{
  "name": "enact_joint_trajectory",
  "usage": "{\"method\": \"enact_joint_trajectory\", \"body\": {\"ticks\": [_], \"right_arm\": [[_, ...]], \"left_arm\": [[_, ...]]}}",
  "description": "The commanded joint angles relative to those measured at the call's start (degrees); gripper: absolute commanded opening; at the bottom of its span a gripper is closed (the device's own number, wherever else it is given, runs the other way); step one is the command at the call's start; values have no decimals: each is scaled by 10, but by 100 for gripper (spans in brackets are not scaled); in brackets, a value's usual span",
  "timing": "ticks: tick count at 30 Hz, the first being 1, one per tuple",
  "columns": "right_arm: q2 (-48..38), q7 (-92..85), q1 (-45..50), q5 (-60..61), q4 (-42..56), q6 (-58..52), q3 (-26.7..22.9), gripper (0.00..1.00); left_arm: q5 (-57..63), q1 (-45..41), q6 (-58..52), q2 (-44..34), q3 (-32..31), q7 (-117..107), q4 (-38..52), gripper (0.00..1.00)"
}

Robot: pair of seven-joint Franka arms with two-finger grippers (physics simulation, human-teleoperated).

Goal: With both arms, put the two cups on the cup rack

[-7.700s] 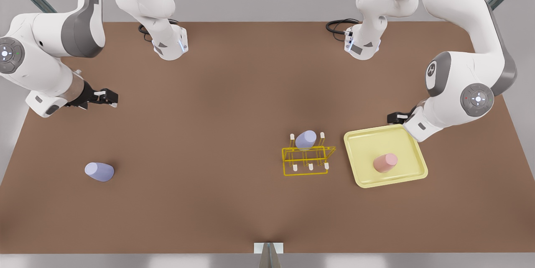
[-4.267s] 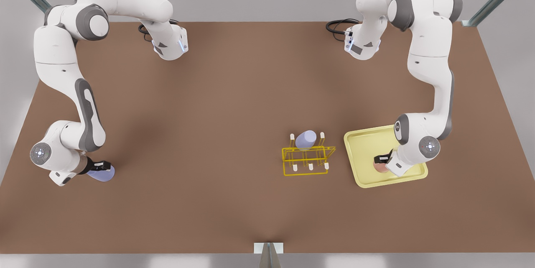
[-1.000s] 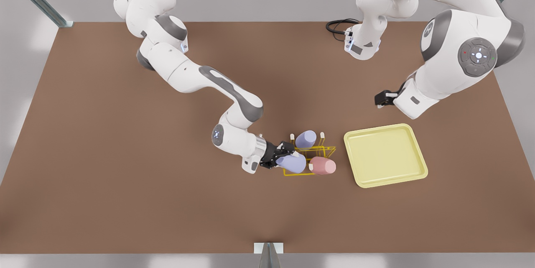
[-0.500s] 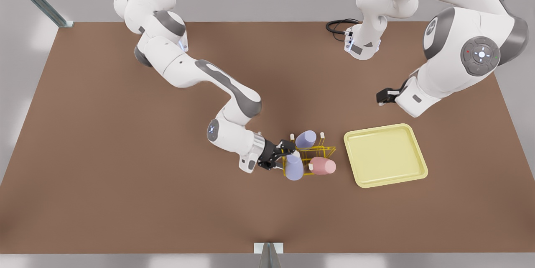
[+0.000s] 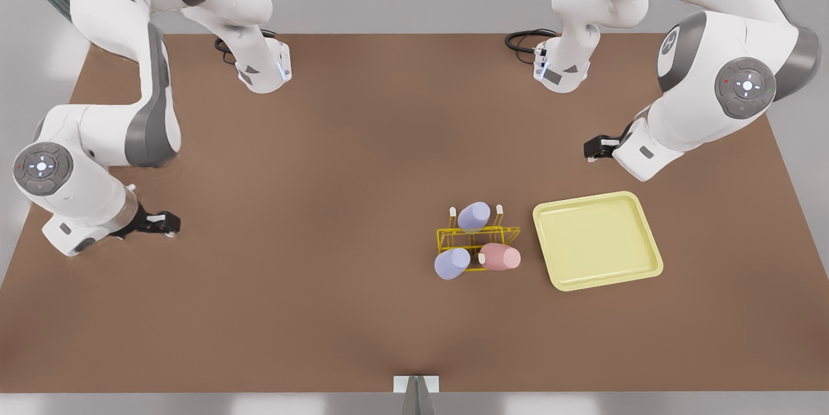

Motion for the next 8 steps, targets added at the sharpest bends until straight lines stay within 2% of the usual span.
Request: {"method": "enact_joint_trajectory", "body": {"ticks": [1,3,8], "right_arm": [[-66,-92,12,74,-48,-98,-46,100],[-111,-90,22,76,-97,-101,-63,100],[-126,-85,22,73,-115,-101,-71,100]], "left_arm": [[-1,0,-5,-1,0,3,0,100],[-34,3,-18,-1,4,0,1,100],[-34,3,-19,-1,0,0,1,100]]}}
